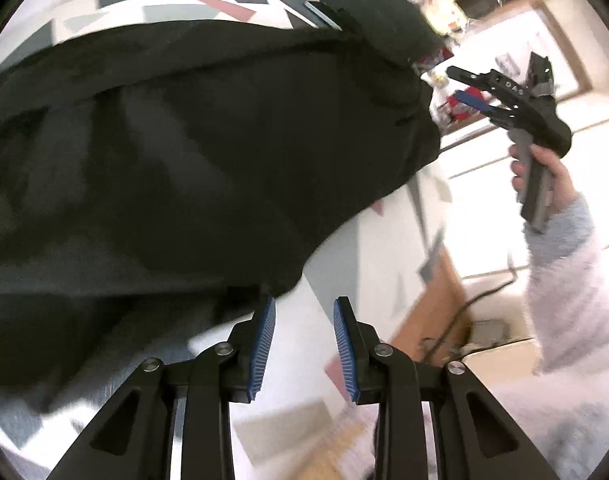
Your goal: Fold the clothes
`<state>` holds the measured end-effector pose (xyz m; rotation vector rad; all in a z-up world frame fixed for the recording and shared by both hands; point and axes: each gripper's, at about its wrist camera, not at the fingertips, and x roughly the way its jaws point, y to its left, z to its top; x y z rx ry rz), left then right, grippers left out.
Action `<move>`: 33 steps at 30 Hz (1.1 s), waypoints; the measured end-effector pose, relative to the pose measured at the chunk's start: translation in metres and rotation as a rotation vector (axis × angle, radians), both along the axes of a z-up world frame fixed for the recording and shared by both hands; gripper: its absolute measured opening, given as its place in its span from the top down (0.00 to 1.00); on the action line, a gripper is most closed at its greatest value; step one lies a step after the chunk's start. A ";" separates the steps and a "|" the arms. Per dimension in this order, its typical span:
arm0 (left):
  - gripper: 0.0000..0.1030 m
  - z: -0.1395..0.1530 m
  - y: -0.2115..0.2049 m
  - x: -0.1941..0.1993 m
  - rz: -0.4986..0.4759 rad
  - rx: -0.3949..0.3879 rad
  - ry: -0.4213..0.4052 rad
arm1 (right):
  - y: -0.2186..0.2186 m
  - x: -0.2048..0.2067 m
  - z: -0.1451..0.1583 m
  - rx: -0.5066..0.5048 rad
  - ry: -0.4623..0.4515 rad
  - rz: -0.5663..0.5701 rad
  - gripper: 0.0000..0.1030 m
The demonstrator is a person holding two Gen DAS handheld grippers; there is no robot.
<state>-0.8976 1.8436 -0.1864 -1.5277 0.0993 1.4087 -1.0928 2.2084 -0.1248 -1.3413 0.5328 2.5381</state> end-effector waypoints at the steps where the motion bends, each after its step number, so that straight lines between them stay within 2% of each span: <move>1: 0.71 0.004 -0.012 -0.002 0.024 0.005 -0.004 | -0.011 -0.010 0.005 -0.002 0.009 0.041 0.28; 3: 0.70 0.010 -0.036 0.000 0.083 0.009 0.012 | -0.039 -0.029 0.016 0.000 0.032 0.145 0.22; 5: 0.70 0.017 -0.067 -0.006 0.185 0.012 0.037 | -0.078 -0.051 0.019 -0.001 0.050 0.253 0.17; 6: 0.70 0.019 -0.082 -0.006 0.239 0.015 0.043 | -0.098 -0.062 0.021 -0.001 0.059 0.307 0.09; 8: 0.70 0.021 -0.117 -0.015 0.376 0.020 0.056 | -0.139 -0.078 0.019 -0.012 0.078 0.409 0.00; 10: 0.69 0.022 -0.157 -0.026 0.531 0.014 0.067 | -0.182 -0.098 0.011 -0.011 0.062 0.513 0.00; 14: 0.66 0.007 -0.231 -0.039 0.835 -0.045 0.053 | -0.277 -0.130 -0.015 -0.030 0.010 0.744 0.00; 16: 0.66 -0.001 -0.263 -0.043 0.961 -0.051 0.024 | -0.327 -0.133 -0.027 -0.028 -0.026 0.878 0.00; 19: 0.66 -0.014 -0.298 -0.052 1.103 -0.056 -0.012 | -0.396 -0.124 -0.050 0.045 -0.081 1.055 0.00; 23: 0.66 -0.025 -0.331 -0.068 1.215 -0.038 -0.031 | -0.463 -0.095 -0.073 0.066 -0.129 1.248 0.00; 26: 0.66 -0.028 -0.351 -0.085 1.267 -0.040 -0.002 | -0.493 -0.074 -0.088 0.124 -0.161 1.320 0.00; 28: 0.66 -0.030 -0.366 -0.096 1.296 -0.050 0.021 | -0.506 -0.064 -0.097 0.170 -0.189 1.341 0.00; 30: 0.66 -0.031 -0.379 -0.108 1.303 -0.090 0.064 | -0.516 -0.057 -0.107 0.256 -0.181 1.334 0.00; 33: 0.66 -0.036 -0.393 -0.125 1.247 -0.126 0.105 | -0.519 -0.068 -0.112 0.297 -0.197 1.219 0.00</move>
